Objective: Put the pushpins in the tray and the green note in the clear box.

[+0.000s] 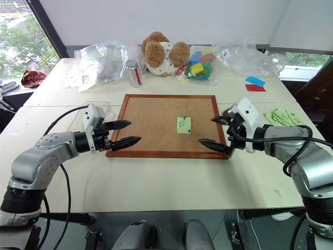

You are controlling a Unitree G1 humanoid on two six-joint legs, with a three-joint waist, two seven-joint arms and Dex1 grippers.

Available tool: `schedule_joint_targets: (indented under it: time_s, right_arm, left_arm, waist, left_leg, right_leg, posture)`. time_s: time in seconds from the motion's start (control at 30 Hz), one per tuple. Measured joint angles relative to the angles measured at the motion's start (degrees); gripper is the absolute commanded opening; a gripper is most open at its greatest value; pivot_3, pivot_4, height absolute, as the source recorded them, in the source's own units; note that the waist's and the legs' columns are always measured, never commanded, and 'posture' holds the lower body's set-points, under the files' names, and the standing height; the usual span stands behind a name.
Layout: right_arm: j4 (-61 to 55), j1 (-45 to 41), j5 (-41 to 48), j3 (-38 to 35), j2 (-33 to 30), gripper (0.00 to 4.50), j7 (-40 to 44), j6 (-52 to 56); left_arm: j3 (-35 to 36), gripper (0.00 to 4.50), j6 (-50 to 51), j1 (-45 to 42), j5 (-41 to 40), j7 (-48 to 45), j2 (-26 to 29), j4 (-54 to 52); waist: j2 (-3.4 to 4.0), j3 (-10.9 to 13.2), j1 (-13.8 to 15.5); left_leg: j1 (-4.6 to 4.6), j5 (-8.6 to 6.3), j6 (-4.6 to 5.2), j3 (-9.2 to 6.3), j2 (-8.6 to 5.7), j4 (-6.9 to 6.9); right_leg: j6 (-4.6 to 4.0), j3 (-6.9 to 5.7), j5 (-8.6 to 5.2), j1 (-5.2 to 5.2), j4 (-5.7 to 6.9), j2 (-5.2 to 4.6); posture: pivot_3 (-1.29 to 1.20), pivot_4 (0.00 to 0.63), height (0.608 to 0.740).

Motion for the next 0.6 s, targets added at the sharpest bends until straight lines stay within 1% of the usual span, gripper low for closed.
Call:
schedule_joint_targets:
  time_s: [0.1,0.6]
  right_arm:
    - [0.0,0.0,-0.01,0.02,0.0,4.5,-0.07,0.0]
    - [0.01,0.16,-0.23,0.02,0.0,4.5,-0.54,-0.01]
  left_arm:
    - [-0.06,4.44,-0.41,-0.01,1.12,0.57,-0.01,0.07]
    - [-0.38,4.44,-0.68,-0.81,1.46,1.08,-1.35,1.02]
  waist:
    - [0.0,0.0,0.0]
    - [0.0,0.0,0.0]
  left_leg:
    - [0.0,0.0,0.0,0.0,0.0,0.0]
    - [0.0,0.0,0.01,0.0,0.0,0.0]
  right_leg:
    - [0.0,0.0,0.0,0.0,0.0,0.0]
    - [0.0,0.0,0.0,0.0,0.0,0.0]
  posture:
    - [0.0,0.15,0.74]
    - [0.0,0.15,0.74]
